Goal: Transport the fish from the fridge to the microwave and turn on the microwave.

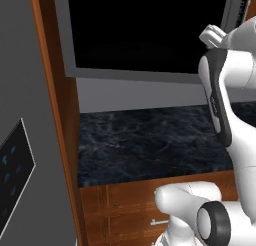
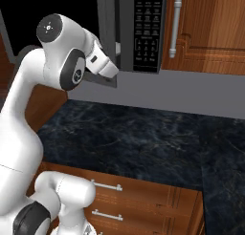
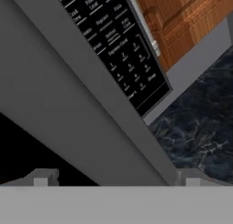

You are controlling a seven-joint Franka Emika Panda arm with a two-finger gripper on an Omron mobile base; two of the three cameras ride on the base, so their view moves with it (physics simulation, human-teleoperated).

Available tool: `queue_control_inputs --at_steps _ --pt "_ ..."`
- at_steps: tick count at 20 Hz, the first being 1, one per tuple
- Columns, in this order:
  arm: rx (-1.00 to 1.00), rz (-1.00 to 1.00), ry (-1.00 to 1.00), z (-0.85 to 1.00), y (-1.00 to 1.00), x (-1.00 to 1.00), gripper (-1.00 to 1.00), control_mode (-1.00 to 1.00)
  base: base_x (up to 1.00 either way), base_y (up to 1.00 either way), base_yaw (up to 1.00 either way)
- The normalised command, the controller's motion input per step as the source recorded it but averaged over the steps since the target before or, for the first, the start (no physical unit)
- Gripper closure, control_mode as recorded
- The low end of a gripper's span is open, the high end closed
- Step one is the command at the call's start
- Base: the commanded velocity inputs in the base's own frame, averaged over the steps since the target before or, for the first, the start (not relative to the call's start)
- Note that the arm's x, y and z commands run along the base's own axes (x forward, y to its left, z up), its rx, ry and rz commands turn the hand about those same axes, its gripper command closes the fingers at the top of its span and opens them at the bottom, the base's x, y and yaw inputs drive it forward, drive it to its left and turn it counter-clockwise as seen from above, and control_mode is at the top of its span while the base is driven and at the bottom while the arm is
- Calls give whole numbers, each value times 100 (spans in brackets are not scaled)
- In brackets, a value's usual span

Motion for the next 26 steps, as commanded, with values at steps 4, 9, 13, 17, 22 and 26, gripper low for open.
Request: queue_control_inputs --at_steps 4,9,13,17,22,26 --pt "0 0 4 6 0 56 -100 -100 0 0 0" --pt "0 0 5 1 0 49 -100 -100 0 0 0" --pt "0 0 10 5 2 48 -100 -100 0 0 0" --pt "1 0 24 14 7 41 -100 -100 0 0 0" --pt "0 0 14 7 9 40 -100 -100 0 0 0" --pt "0 0 9 1 6 39 -100 -100 0 0 0"
